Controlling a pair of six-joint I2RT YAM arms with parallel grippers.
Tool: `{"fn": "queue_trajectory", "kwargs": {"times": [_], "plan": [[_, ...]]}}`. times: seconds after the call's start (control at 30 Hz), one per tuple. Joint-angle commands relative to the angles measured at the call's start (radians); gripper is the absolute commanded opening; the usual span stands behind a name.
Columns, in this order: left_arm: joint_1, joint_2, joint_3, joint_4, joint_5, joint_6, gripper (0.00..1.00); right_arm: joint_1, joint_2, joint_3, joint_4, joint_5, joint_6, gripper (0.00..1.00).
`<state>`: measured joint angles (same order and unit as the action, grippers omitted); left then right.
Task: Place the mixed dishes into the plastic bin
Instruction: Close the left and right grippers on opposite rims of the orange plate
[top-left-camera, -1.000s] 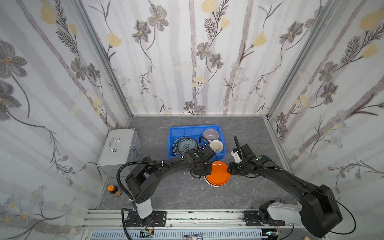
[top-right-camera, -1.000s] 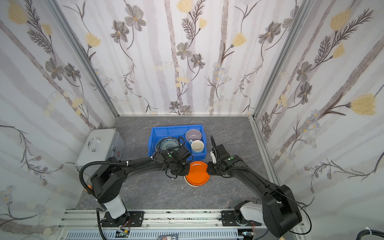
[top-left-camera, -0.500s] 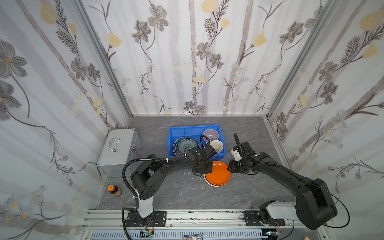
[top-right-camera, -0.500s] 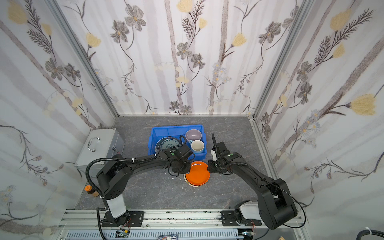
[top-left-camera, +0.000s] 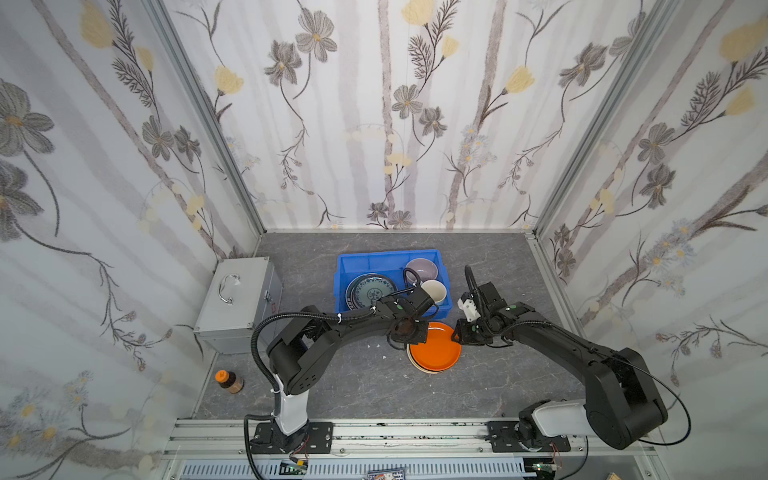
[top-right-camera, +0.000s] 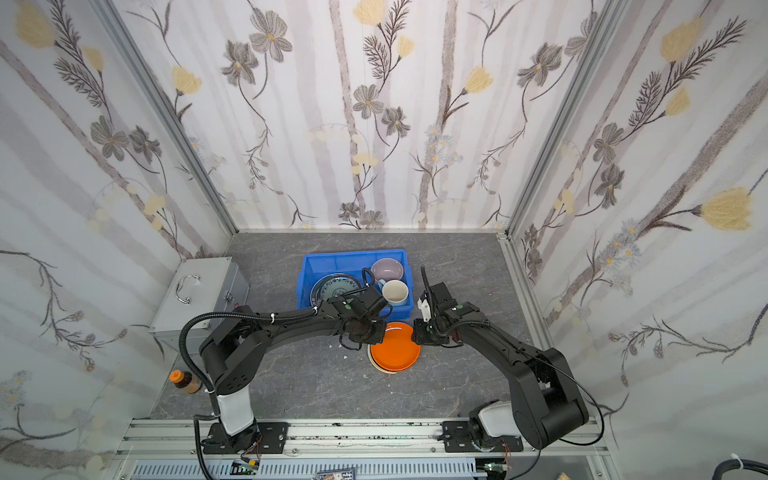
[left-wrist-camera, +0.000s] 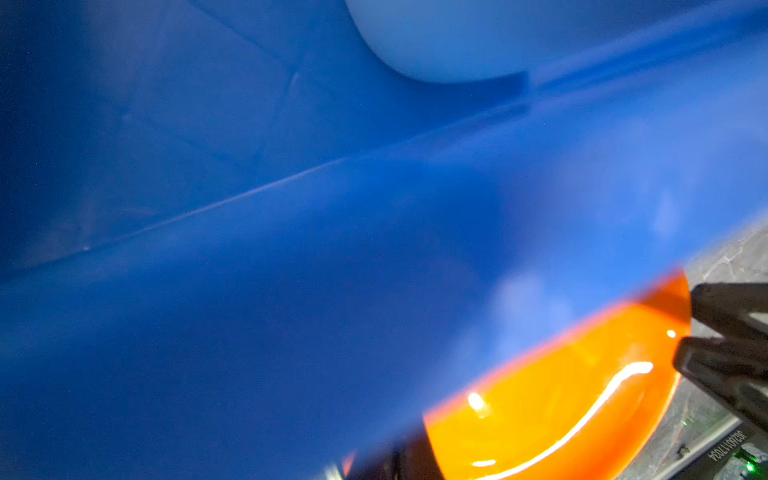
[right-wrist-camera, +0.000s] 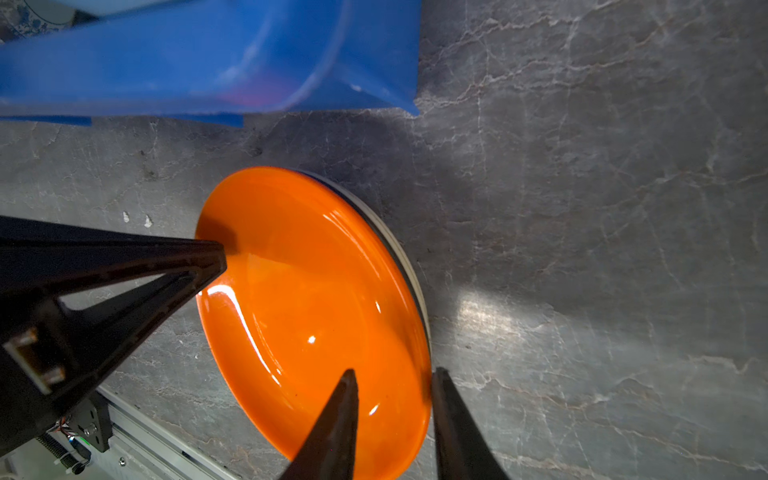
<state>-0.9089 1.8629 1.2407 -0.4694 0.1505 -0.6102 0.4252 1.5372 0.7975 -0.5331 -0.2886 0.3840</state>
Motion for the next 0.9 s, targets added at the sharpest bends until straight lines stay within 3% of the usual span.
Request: {"fn": "queue_trajectory", "kwargs": {"times": [0.0, 0.23, 0.87], "plan": [[0.0, -0.031, -0.009, -0.107, 0.013, -0.02, 0.03, 0.001, 0.007, 0.0, 0.037, -0.017, -0.005, 0.31], [0.001, -0.126, -0.081, -0.129, -0.003, -0.044, 0.05, -0.001, 0.011, -0.004, 0.043, -0.013, -0.005, 0.23], [-0.004, -0.146, -0.107, -0.072, 0.02, -0.056, 0.01, 0.0, -0.003, -0.004, 0.038, -0.014, 0.008, 0.24]]}}
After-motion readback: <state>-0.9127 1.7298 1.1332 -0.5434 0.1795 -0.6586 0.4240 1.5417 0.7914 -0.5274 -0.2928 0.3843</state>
